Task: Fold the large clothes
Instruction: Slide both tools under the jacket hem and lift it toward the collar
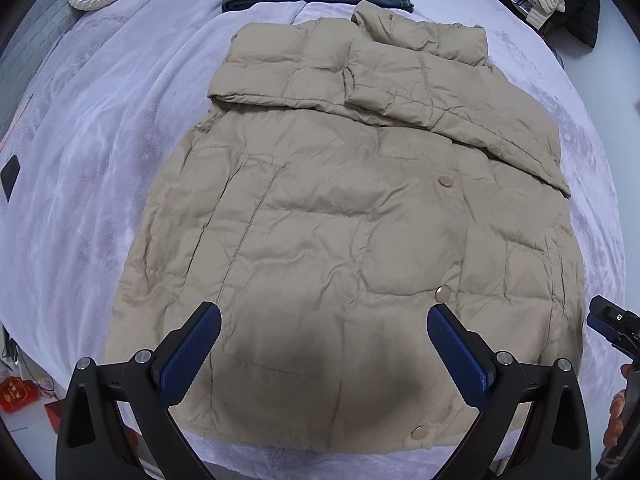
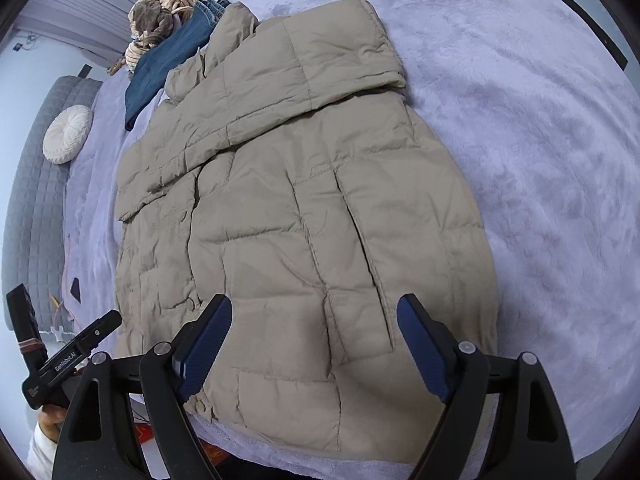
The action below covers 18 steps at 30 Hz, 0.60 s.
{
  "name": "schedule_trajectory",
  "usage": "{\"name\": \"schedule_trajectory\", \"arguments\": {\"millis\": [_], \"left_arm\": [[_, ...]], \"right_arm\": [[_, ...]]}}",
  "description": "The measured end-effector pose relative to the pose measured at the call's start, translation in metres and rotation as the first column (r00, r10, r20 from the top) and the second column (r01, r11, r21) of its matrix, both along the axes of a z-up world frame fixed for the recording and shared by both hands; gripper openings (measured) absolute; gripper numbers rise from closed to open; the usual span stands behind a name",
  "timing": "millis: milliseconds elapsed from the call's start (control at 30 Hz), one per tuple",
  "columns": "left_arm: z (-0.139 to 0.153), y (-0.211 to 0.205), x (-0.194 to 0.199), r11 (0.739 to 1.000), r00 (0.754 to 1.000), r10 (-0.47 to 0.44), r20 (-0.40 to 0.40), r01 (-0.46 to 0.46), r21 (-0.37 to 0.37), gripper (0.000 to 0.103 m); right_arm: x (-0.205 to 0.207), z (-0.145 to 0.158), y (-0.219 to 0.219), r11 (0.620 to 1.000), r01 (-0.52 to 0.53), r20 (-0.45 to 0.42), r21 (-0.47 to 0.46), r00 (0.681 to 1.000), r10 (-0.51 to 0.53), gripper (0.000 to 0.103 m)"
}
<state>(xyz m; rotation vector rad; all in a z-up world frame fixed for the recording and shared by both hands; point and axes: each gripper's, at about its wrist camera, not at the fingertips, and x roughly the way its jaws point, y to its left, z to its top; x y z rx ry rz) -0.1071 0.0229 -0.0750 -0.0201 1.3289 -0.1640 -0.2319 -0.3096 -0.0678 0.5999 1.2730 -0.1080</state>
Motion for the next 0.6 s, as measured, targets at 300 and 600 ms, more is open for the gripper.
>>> {"name": "schedule_trajectory", "arguments": {"millis": [300, 600], "left_arm": [[-0.023, 0.062, -0.043, 0.999, 0.998, -0.007, -0.055, 0.005, -0.044, 0.103], [-0.040, 0.119, -0.072, 0.978, 0.991, 0.048, -0.125, -0.072, -0.197, 0.103]], "right_arm": [[-0.054, -0.015, 0.026, 0.993, 0.121, -0.039, 0.005, 0.992, -0.120, 0.087], [-0.123, -0.034, 0.009, 0.936, 0.345, -0.068, 0.065, 0.938, -0.341, 0.087]]}}
